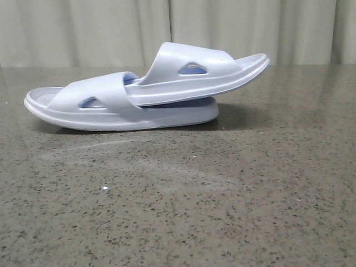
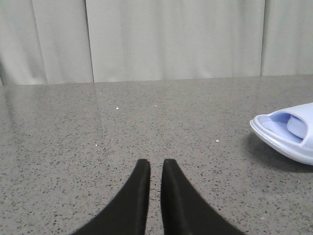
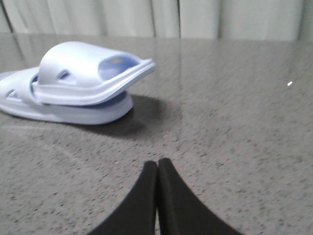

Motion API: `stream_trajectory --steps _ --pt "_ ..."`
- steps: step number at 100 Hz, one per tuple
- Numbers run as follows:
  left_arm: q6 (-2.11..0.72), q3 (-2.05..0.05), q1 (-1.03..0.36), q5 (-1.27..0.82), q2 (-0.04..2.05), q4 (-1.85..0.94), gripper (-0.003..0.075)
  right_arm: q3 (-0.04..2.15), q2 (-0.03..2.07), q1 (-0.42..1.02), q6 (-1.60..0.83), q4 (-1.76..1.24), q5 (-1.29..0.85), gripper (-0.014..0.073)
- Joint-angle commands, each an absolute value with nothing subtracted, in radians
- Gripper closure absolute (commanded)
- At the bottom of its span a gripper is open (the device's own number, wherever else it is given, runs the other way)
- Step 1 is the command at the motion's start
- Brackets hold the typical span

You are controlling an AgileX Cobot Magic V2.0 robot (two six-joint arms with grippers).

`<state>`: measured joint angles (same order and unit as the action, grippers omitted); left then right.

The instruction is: Insert blue slippers together front up

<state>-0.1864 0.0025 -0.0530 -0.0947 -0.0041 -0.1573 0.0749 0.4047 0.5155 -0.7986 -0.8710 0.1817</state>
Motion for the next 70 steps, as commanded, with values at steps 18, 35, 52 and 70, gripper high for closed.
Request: stream_trajectory --steps 18,35,52,70 --pt "-0.185 0.011 -0.059 -0.026 -0.035 -0.160 0.0705 0.003 0.311 0.294 -0.278 -0.220 0.245 0.0673" --pt "-0.185 0.011 -0.059 -0.026 -0.035 -0.160 0.0705 -0.031 0.166 0.123 -0.232 -0.158 0.143 0.0673" --pt "-0.185 0.011 -0.059 -0.026 -0.035 -0.160 0.0705 -0.031 0.034 -0.006 -0.232 -0.111 -0.046 0.0673" --pt "-0.185 0.011 -0.059 -0.026 -0.035 -0.160 0.0705 -0.032 -0.029 -0.036 -0.232 -0.104 -0.127 0.0673"
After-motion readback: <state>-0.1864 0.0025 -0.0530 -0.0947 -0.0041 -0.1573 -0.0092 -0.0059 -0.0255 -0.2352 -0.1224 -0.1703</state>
